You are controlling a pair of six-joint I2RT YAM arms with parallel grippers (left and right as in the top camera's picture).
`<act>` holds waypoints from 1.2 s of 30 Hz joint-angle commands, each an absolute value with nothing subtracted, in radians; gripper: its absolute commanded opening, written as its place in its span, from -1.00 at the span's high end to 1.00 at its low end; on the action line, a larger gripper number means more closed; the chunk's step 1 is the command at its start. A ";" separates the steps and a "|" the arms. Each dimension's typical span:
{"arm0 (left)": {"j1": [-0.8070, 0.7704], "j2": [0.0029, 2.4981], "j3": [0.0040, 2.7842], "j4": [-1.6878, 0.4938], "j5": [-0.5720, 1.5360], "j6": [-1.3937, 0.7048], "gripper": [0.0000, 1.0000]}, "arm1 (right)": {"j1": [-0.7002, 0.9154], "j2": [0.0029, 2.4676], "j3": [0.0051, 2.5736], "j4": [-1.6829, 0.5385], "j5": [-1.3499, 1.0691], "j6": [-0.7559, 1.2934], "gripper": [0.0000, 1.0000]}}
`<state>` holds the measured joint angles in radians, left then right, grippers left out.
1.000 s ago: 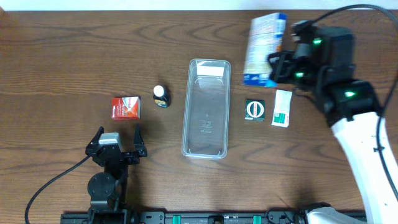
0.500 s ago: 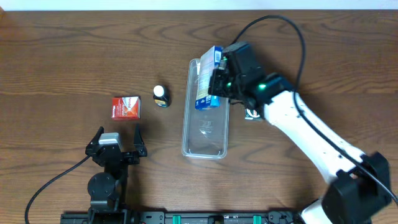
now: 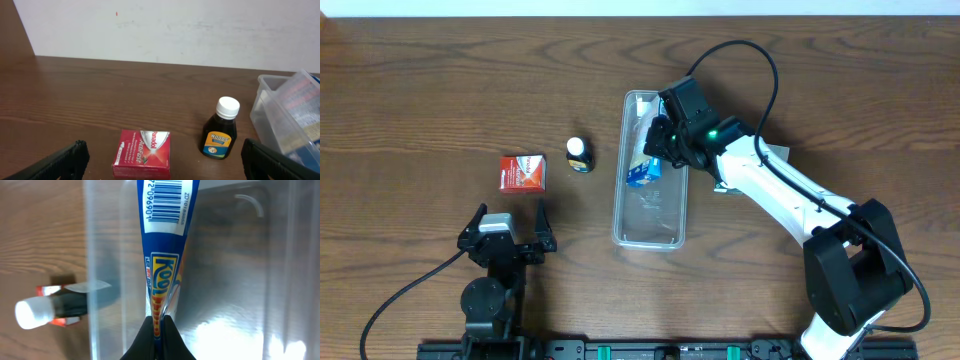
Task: Pack container
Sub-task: 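Lower the blue box into the clear container with the right gripper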
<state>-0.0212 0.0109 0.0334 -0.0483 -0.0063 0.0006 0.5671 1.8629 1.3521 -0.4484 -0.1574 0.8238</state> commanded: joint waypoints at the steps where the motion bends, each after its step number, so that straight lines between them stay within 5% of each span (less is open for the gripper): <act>1: -0.016 0.007 0.004 -0.070 -0.011 0.007 -0.96 | 0.572 1.860 1.358 -0.418 -0.216 0.756 0.97; 13: -0.016 0.007 0.004 -0.070 -0.011 0.007 -0.96 | 0.572 1.860 1.354 -0.453 -0.251 0.665 0.92; 17: -0.016 0.007 0.004 -0.070 -0.011 0.007 -0.96 | 0.571 1.860 1.354 -0.455 -0.251 0.664 0.50; 21: -0.016 0.007 0.004 -0.070 -0.011 0.007 -0.96 | 0.550 1.840 1.354 -0.444 -0.250 0.664 0.33; 30: -0.016 0.007 0.004 -0.070 -0.011 0.007 -0.96 | 0.523 1.675 1.354 -0.445 -0.180 0.622 0.94; 36: -0.016 0.007 0.004 -0.070 -0.011 0.007 -0.96 | 0.594 1.687 1.354 -0.442 -0.183 0.578 0.97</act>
